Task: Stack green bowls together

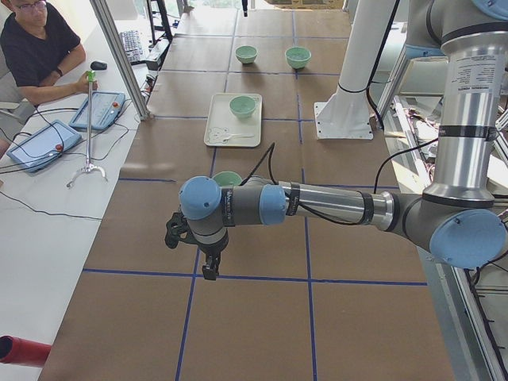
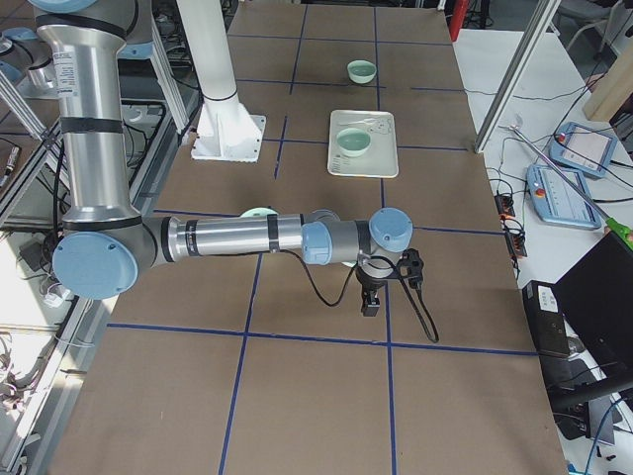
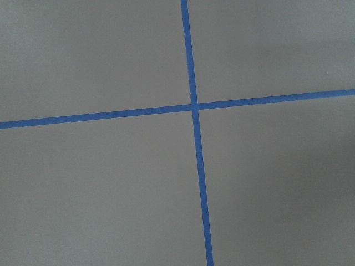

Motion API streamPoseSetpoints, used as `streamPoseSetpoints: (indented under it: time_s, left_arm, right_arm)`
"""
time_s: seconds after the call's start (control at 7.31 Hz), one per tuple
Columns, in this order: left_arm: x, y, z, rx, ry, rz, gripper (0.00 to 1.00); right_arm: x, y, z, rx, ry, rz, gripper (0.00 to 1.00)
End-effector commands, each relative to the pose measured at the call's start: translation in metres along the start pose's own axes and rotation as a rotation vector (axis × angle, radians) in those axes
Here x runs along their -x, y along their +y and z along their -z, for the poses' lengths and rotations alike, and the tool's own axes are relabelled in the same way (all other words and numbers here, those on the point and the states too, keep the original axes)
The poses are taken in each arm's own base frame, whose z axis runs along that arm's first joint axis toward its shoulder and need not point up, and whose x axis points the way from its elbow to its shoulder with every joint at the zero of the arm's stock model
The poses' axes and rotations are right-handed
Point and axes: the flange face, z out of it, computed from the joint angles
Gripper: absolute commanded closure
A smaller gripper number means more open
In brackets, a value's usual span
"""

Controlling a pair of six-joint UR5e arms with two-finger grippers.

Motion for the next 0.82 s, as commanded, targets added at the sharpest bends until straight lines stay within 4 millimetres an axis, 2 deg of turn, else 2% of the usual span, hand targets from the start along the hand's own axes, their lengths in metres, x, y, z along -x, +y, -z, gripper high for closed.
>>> streamPoseSetpoints:
  time_s: [0.0, 0.14, 0.27, 0.55, 0.68]
  left_arm:
    - [-0.006, -0.005, 0.008, -0.011, -0.001, -0.008, 0.00]
    - [-0.005, -0.003, 0.006, -0.009, 0.000, -0.008, 0.00]
    - [-0.024, -0.008, 0.019, -0.031, -0.037, -0.050, 0.00]
    - [-0.038, -0.009, 0.030, -0.055, -0.032, -0.078, 0.00]
    - [-0.032, -0.009, 0.025, -0.058, -0.032, -0.082, 0.00]
  right_arm:
    - [0.000, -0.001, 0.000, -0.001, 0.002, 0.001, 0.00]
    - [0.000, -0.001, 0.000, -0.001, 0.002, 0.001, 0.00]
    - [0.001, -0.001, 0.001, -0.002, 0.002, 0.002, 0.00]
    - [0.003, -0.003, 0.002, -0.006, 0.001, 0.008, 0.00]
    - [0.007, -0.006, 0.006, -0.014, 0.002, 0.016, 0.00]
